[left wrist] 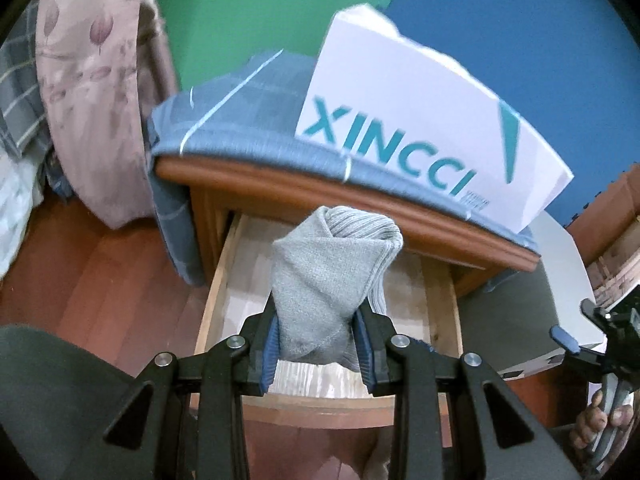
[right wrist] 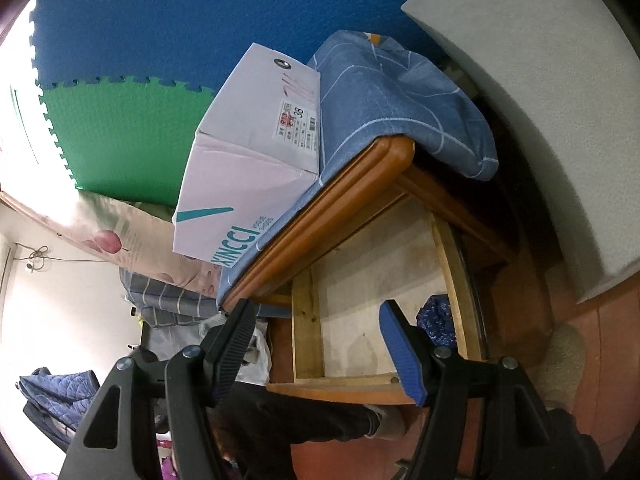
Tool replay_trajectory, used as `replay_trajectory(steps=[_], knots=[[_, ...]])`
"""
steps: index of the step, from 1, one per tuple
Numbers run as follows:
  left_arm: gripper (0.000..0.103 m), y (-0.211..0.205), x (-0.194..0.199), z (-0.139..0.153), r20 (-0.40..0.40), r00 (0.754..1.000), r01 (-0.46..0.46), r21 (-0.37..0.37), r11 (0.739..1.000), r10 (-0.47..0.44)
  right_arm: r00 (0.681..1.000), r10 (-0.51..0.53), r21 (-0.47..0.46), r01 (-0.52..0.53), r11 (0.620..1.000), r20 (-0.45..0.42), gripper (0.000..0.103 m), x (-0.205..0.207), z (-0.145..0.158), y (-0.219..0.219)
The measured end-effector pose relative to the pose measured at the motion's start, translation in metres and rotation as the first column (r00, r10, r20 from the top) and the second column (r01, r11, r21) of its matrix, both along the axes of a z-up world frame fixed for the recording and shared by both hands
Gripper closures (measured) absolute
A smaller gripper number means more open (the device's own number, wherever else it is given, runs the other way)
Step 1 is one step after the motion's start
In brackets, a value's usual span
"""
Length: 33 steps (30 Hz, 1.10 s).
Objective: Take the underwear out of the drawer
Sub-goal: 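Lift the grey sock out of the drawer and carry it over the shoe box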
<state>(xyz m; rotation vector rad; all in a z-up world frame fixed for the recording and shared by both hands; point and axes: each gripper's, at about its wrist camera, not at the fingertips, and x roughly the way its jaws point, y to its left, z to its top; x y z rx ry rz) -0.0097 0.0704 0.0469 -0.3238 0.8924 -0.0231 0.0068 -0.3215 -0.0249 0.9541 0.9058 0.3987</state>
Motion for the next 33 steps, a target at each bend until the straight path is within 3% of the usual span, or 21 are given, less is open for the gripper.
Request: replay_trajectory(steps=[16, 25, 33], knots=[[0.073, -0.016, 0.020, 0.087, 0.180, 0.982, 0.044, 0.084, 0.996, -0.058, 0.999, 0.038, -0.039, -0.038, 0.999, 0.009, 0.036, 0.001, 0.003, 0.008], [0.073, -0.028, 0.067, 0.117, 0.243, 0.967, 0.036, 0.141, 0.989, -0.070, 0.998, 0.058, -0.046, -0.057, 0.997, 0.011, 0.036, 0.002, 0.005, 0.014], [0.071, -0.036, 0.132, 0.125, 0.233, 0.969, 0.040, 0.203, 0.978, -0.088, 0.996, 0.084, -0.072, -0.084, 0.994, 0.008, 0.036, 0.003, 0.004, 0.019]])
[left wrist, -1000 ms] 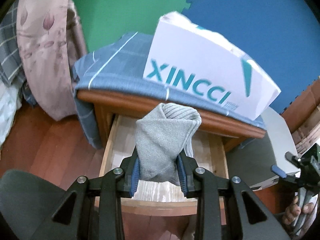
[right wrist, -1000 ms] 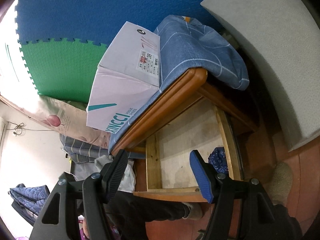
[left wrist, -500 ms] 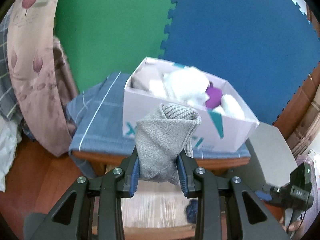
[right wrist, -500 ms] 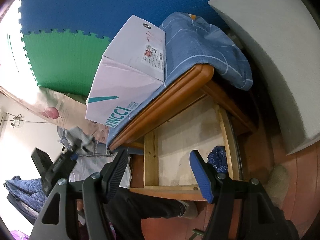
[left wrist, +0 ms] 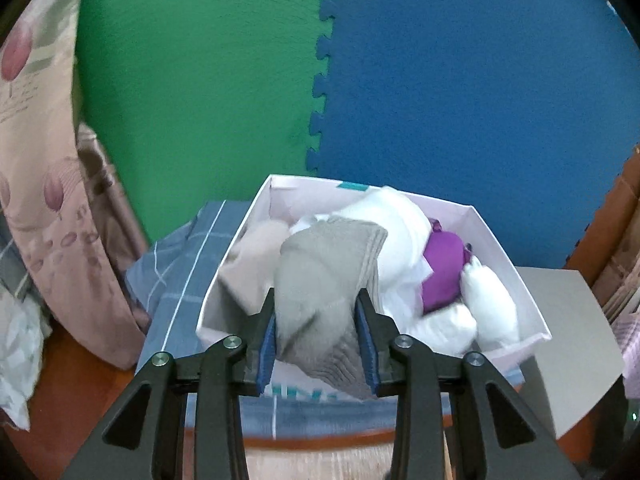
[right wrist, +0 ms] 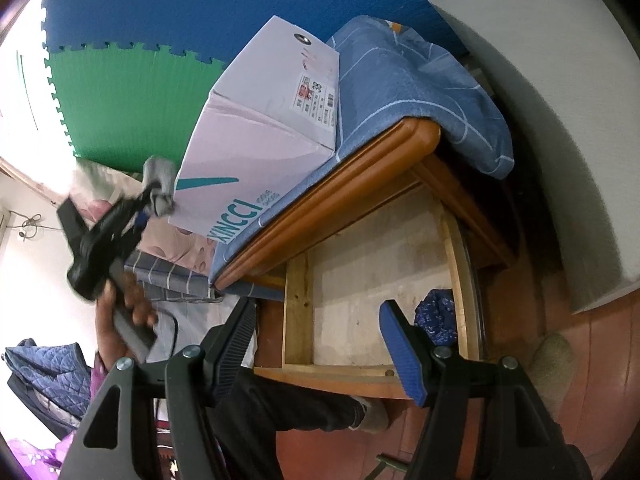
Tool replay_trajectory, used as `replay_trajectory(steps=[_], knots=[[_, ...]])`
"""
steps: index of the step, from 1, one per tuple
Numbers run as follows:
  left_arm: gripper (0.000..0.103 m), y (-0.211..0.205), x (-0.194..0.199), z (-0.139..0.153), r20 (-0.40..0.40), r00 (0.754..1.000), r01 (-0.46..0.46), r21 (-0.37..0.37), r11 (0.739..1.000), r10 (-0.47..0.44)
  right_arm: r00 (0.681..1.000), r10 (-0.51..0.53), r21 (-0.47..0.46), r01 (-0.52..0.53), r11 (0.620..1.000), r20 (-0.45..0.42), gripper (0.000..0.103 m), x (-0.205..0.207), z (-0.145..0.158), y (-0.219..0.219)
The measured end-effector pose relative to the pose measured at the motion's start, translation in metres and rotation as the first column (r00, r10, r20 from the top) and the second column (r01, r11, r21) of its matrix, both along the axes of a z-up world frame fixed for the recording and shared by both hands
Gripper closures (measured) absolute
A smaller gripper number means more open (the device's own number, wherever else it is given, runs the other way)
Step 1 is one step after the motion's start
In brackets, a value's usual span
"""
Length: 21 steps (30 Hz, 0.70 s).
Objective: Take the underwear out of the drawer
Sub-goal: 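Lift the grey sock out of the drawer and carry it over the shoe box, then open the left gripper to drop the grey sock into the shoe box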
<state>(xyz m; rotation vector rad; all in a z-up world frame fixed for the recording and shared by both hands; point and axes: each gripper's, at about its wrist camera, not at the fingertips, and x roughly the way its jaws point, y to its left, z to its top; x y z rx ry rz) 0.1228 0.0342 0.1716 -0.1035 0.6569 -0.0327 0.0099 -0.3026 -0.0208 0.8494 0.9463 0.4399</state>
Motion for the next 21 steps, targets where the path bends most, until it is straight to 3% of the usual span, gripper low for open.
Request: replay_trajectory(steps=[13, 19, 21], knots=[[0.068, 0.000, 0.081, -0.015, -0.078, 0.997, -0.013, 0.075, 0.997, 0.018, 0.999, 0.032, -0.021, -0.033, 0.999, -0.016, 0.036, 0.005, -0.003, 0.007], [0.055, -0.002, 0.098, -0.017, -0.083, 0.996, -0.021, 0.107, 0.994, 0.030, 0.998, 0.053, -0.047, -0.054, 0.997, -0.024, 0.036, 0.008, -0.004, 0.015], [0.039, -0.001, 0.101, -0.018, -0.088, 0.995, -0.032, 0.113, 0.993, 0.042, 0.998, 0.060, -0.058, -0.062, 0.996, -0.028, 0.036, 0.008, -0.004, 0.018]])
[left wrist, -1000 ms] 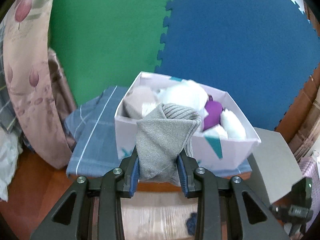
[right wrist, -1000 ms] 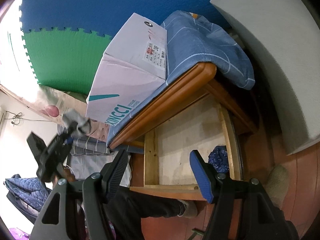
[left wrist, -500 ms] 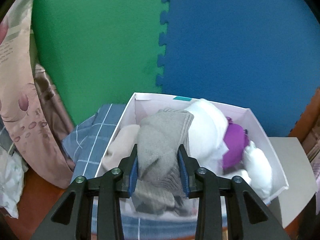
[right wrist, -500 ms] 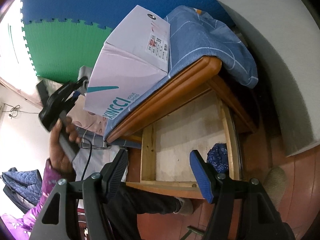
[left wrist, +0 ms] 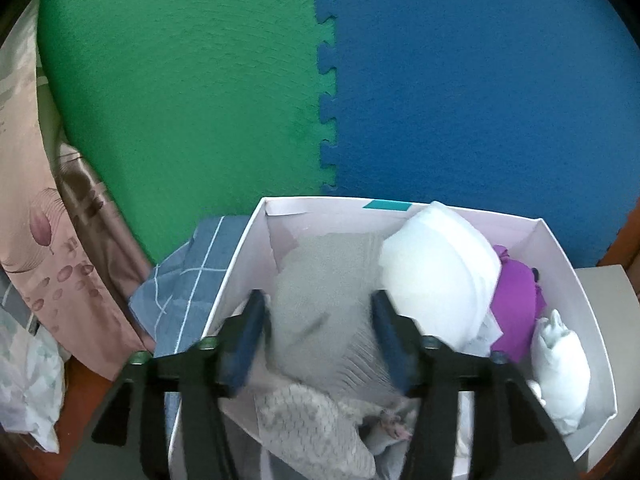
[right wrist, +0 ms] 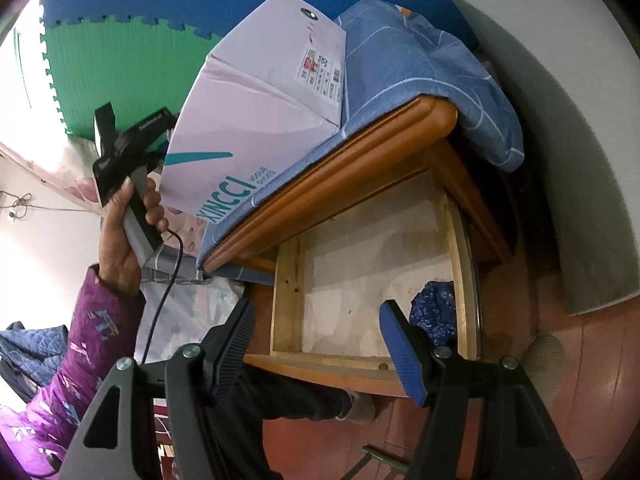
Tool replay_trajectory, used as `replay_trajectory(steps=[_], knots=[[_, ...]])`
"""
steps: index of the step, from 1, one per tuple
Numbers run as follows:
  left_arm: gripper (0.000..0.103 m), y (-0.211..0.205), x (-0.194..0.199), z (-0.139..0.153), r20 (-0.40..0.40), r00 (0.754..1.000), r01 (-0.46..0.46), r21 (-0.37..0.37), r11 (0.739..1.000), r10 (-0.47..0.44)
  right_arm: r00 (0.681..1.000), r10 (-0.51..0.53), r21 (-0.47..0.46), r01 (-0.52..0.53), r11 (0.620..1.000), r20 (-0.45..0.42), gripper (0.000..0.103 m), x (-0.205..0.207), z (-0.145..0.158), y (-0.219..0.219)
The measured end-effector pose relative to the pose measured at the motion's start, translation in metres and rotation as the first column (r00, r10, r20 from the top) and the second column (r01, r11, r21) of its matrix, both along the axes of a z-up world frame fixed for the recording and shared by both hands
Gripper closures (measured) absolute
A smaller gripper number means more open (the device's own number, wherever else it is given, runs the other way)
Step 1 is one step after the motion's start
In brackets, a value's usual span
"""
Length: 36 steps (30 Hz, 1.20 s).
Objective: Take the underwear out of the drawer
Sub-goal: 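Open the left gripper to drop the grey sock into the shoe box, then withdraw the left tool from the shoe box, then lower the right gripper into the drawer and grasp the navy floral cloth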
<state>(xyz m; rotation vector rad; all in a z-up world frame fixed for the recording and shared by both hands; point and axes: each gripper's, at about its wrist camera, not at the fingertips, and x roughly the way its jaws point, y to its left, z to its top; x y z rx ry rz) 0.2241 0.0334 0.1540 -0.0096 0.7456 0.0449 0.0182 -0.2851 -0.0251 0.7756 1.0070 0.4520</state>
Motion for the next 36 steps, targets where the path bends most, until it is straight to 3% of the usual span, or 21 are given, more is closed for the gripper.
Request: replay_trajectory(steps=[3, 7, 12, 19, 25, 29, 33, 36], knots=[[0.019, 0.001, 0.002, 0.000, 0.012, 1.000, -0.019, 0.020, 1.000, 0.018, 1.000, 0.010, -0.011, -0.010, 1.000, -0.003, 0.036, 0.000, -0.001, 0.002], [0.001, 0.001, -0.003, 0.007, 0.047, 0.999, -0.023, 0.034, 0.999, 0.021, 0.999, 0.023, -0.012, -0.023, 1.000, -0.040, 0.036, 0.000, -0.001, 0.005], [0.000, 0.005, -0.025, 0.017, 0.116, 0.993, -0.010, 0.043, 0.999, 0.005, 0.998, 0.038, -0.032, -0.040, 0.999, -0.043, 0.036, 0.002, -0.001, 0.009], [0.000, 0.042, -0.089, 0.035, 0.216, 0.976, 0.011, -0.087, 0.996, 0.008, 0.995, 0.087, -0.100, -0.090, 0.991, -0.038, 0.036, 0.002, 0.001, 0.022], [0.000, 0.084, -0.157, 0.008, 0.196, 0.980, -0.013, -0.149, 0.989, 0.043, 0.982, 0.175, -0.192, -0.185, 0.964, -0.070, 0.036, 0.008, -0.003, 0.048], [0.000, 0.110, -0.182, -0.027, 0.136, 0.987, -0.060, -0.185, 0.981, 0.086, 0.953, 0.275, -0.264, -0.300, 0.917, -0.128, 0.036, 0.018, -0.016, 0.078], [0.001, 0.130, -0.195, -0.053, 0.094, 0.987, -0.105, -0.210, 0.972, 0.127, 0.903, 0.364, -0.352, -0.425, 0.834, -0.228, 0.036, 0.033, -0.043, 0.114], [0.001, 0.141, -0.194, -0.060, 0.060, 0.987, -0.128, -0.269, 0.955, 0.149, 0.870, 0.399, -0.373, -0.487, 0.789, -0.291, 0.036, 0.047, -0.061, 0.130]])
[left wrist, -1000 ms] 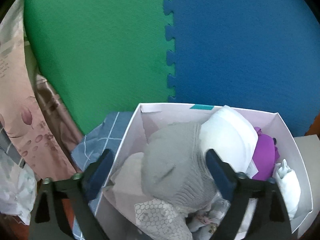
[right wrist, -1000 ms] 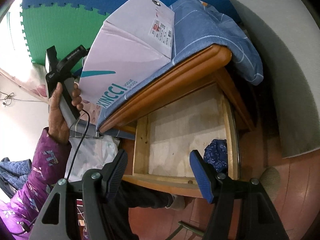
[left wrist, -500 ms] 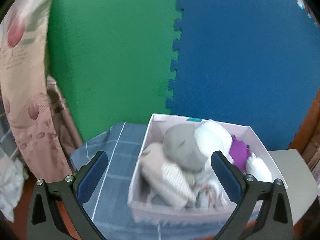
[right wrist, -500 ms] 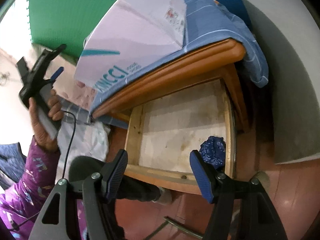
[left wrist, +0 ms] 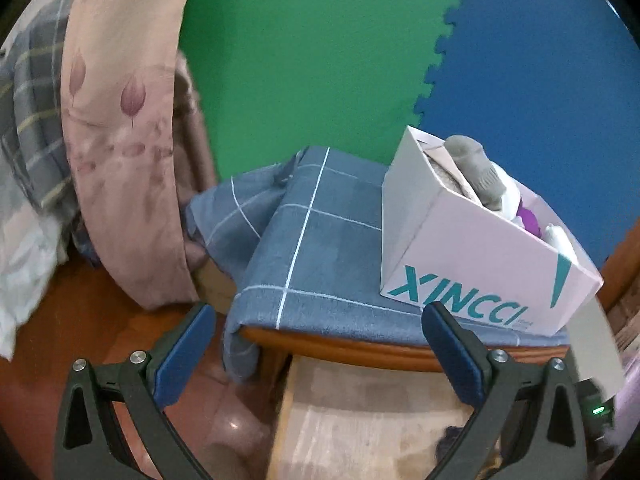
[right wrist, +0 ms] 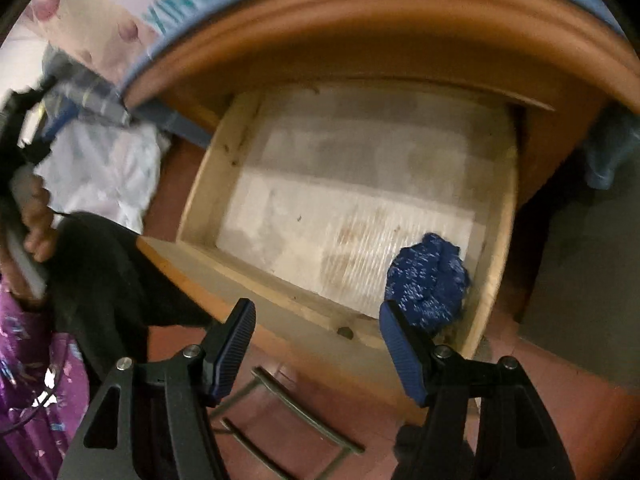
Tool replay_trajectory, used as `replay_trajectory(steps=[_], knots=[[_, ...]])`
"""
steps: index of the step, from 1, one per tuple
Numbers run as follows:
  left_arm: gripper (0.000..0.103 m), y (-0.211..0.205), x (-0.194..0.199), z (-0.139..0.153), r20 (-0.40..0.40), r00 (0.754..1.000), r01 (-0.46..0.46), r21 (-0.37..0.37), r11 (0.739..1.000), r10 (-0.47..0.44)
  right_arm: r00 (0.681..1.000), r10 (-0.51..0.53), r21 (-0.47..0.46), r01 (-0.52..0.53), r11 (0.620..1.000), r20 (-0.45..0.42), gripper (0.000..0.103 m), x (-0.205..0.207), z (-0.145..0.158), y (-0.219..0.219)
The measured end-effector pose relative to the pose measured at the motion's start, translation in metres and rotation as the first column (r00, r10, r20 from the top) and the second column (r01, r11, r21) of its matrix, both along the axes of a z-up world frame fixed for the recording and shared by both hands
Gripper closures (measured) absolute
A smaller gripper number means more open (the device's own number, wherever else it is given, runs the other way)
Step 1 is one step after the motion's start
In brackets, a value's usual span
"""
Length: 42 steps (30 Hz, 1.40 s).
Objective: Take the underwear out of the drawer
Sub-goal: 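Lower the right gripper into the drawer and grasp the navy floral cloth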
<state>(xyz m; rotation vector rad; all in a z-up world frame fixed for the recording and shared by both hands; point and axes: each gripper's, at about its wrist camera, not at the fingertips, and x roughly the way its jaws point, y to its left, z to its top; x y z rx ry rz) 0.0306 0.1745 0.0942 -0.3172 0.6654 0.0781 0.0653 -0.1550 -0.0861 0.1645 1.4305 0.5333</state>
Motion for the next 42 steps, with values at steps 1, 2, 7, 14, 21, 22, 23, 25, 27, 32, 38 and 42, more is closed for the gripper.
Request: replay_trajectory(steps=[1, 2, 7, 14, 21, 22, 23, 25, 27, 32, 38, 42], knots=[[0.001, 0.001, -0.002, -0.001, 0.009, 1.000, -0.006, -0.005, 1.000, 0.006, 1.000, 0.016, -0.018, -0.016, 1.000, -0.007, 0.036, 0.003, -0.005, 0.005], [0.001, 0.002, -0.004, -0.001, 0.018, 1.000, -0.013, -0.008, 1.000, 0.013, 0.999, 0.039, -0.051, -0.040, 0.998, -0.015, 0.036, 0.009, -0.011, 0.011], [0.001, -0.007, -0.001, -0.007, -0.009, 0.999, 0.038, 0.013, 0.999, -0.038, 0.985, 0.137, -0.202, -0.155, 0.967, -0.101, 0.036, 0.026, -0.056, 0.029], [0.001, -0.019, 0.004, -0.013, -0.042, 0.994, 0.099, 0.056, 0.994, -0.097, 0.963, 0.226, -0.292, -0.261, 0.920, -0.150, 0.036, 0.032, -0.083, 0.036], [0.001, -0.021, 0.010, -0.021, -0.076, 0.990, 0.118, 0.034, 0.992, -0.116, 0.935, 0.224, -0.282, -0.301, 0.911, -0.274, 0.036, 0.036, -0.117, 0.028], [0.001, -0.022, 0.010, -0.021, -0.077, 0.990, 0.120, 0.035, 0.992, -0.117, 0.935, 0.215, -0.285, -0.296, 0.912, -0.282, 0.036, 0.037, -0.119, 0.027], [0.001, -0.023, 0.011, -0.021, -0.080, 0.990, 0.122, 0.041, 0.992, -0.118, 0.935, 0.216, -0.290, -0.298, 0.909, -0.283, 0.036, 0.037, -0.120, 0.026], [0.001, -0.025, 0.011, -0.022, -0.083, 0.989, 0.126, 0.045, 0.991, -0.122, 0.925, 0.226, -0.318, -0.322, 0.892, -0.304, 0.035, 0.038, -0.124, 0.030], [0.001, -0.028, 0.012, -0.023, -0.094, 0.987, 0.134, 0.052, 0.990, -0.129, 0.920, 0.225, -0.350, -0.336, 0.875, -0.321, 0.035, 0.037, -0.129, 0.036], [0.001, -0.035, 0.012, -0.024, -0.101, 0.985, 0.149, 0.092, 0.985, -0.140, 0.925, 0.237, -0.361, -0.338, 0.869, -0.296, 0.039, 0.031, -0.131, 0.038], [0.000, -0.037, 0.013, -0.025, -0.099, 0.986, 0.145, 0.107, 0.984, -0.135, 0.924, 0.284, -0.443, -0.374, 0.815, -0.257, 0.089, 0.020, -0.133, 0.040], [0.001, -0.035, 0.012, -0.025, -0.100, 0.987, 0.139, 0.103, 0.985, -0.129, 0.944, 0.306, -0.432, -0.330, 0.839, -0.128, 0.091, 0.007, -0.100, 0.048]])
